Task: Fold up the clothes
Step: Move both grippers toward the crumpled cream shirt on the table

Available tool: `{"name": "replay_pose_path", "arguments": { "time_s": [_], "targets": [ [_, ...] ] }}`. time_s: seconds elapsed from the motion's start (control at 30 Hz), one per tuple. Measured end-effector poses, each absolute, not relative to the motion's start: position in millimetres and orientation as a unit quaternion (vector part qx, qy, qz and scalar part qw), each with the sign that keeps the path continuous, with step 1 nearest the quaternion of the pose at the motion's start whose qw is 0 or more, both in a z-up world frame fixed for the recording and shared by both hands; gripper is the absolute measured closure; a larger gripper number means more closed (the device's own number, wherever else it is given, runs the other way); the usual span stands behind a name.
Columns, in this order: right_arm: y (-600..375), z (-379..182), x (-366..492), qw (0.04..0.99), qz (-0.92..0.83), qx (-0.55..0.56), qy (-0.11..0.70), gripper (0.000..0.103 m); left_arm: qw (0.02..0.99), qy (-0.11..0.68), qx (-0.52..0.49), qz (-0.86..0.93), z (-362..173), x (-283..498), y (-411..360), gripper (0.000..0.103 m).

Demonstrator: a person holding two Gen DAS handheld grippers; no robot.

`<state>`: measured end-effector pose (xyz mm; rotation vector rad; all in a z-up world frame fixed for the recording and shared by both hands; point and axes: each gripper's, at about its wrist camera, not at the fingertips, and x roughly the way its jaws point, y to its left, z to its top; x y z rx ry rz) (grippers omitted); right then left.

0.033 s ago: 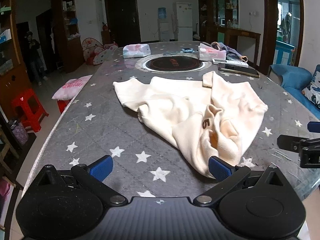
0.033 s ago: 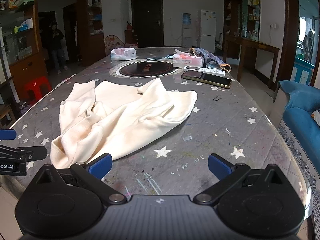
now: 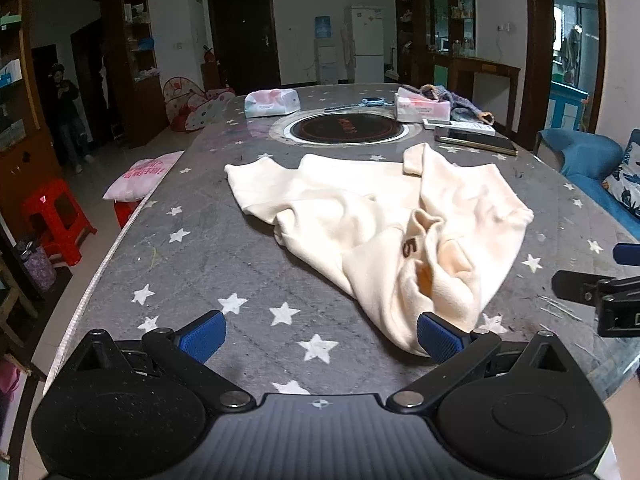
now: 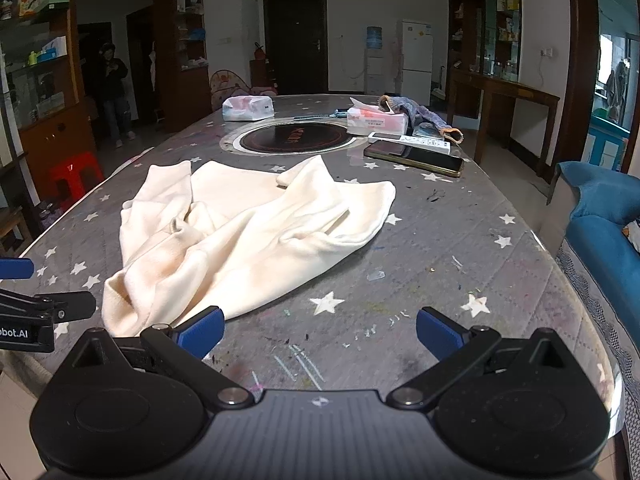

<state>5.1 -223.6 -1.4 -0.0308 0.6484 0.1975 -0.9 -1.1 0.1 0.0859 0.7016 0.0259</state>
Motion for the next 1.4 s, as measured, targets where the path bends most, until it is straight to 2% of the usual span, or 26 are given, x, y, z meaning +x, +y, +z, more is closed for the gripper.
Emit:
{"name": "replay_pose_path", "arguments": {
  "time_s": [0.7, 1.27, 1.4],
  "targets": [
    [-220, 7, -1, 0.945, 0.112, -0.017, 0.307, 0.0, 0.937, 0.345, 0.047, 0.02, 7, -2, -6, 0.0],
    [-217, 6, 27, 0.939, 0.123, -0.018, 0.32, 0.0, 0.935, 0.351, 0.043, 0.014, 15, 33, -3, 0.0],
    [-214, 8, 40, 0.937, 0.125, -0.024, 0.324, 0.003, 0.935, 0.352, 0.043, 0.019, 16, 47, 1, 0.0]
  ]
}}
